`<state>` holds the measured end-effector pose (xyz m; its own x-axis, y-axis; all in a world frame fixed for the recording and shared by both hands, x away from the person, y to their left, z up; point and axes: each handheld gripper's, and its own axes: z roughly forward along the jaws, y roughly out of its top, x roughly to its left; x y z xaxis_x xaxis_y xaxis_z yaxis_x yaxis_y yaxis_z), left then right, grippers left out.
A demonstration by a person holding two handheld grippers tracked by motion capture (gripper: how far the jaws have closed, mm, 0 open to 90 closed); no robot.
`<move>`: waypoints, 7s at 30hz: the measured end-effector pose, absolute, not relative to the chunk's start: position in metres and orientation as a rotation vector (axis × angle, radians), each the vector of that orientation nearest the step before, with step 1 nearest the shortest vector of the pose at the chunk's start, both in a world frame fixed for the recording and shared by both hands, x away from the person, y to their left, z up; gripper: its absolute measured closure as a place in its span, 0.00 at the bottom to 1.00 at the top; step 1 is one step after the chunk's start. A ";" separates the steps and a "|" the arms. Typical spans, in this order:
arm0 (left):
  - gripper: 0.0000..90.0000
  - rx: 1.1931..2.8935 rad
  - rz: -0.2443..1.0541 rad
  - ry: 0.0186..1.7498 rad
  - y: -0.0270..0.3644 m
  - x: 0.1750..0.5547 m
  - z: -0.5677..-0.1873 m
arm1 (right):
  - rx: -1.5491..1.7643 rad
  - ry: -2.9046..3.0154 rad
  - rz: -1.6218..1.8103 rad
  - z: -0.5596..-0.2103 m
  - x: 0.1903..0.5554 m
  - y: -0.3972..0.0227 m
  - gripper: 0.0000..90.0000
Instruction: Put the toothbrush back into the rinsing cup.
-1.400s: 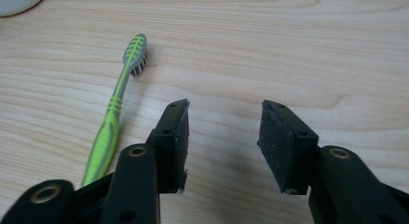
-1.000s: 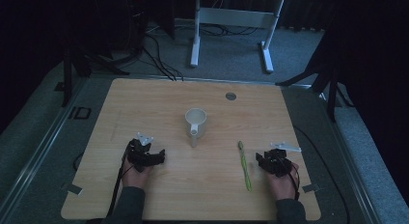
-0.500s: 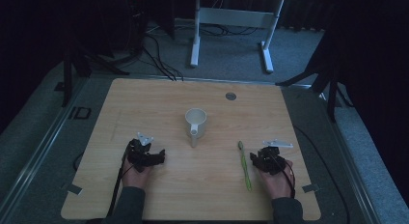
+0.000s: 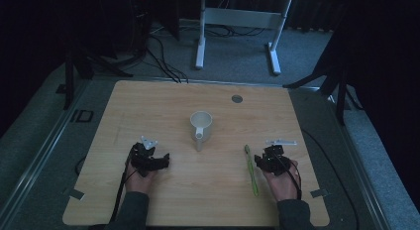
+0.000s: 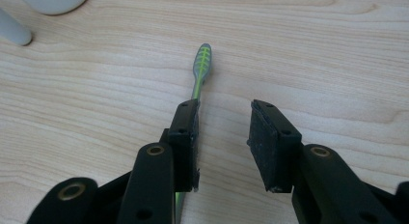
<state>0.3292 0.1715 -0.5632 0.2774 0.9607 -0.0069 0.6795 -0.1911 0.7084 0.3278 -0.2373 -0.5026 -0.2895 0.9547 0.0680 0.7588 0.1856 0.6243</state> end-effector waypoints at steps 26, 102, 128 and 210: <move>0.16 1.950 0.602 1.470 0.172 0.329 -0.563 | 1.640 2.194 0.669 -0.492 0.337 -0.223 0.77; 0.16 1.947 0.603 1.471 0.171 0.329 -0.563 | 1.798 2.404 0.454 -0.490 0.360 -0.200 0.80; 0.16 1.948 0.602 1.471 0.171 0.329 -0.563 | 1.831 2.409 0.408 -0.490 0.365 -0.198 0.78; 0.16 1.948 0.602 1.471 0.171 0.329 -0.563 | 1.777 2.450 0.087 -0.516 0.373 -0.184 0.87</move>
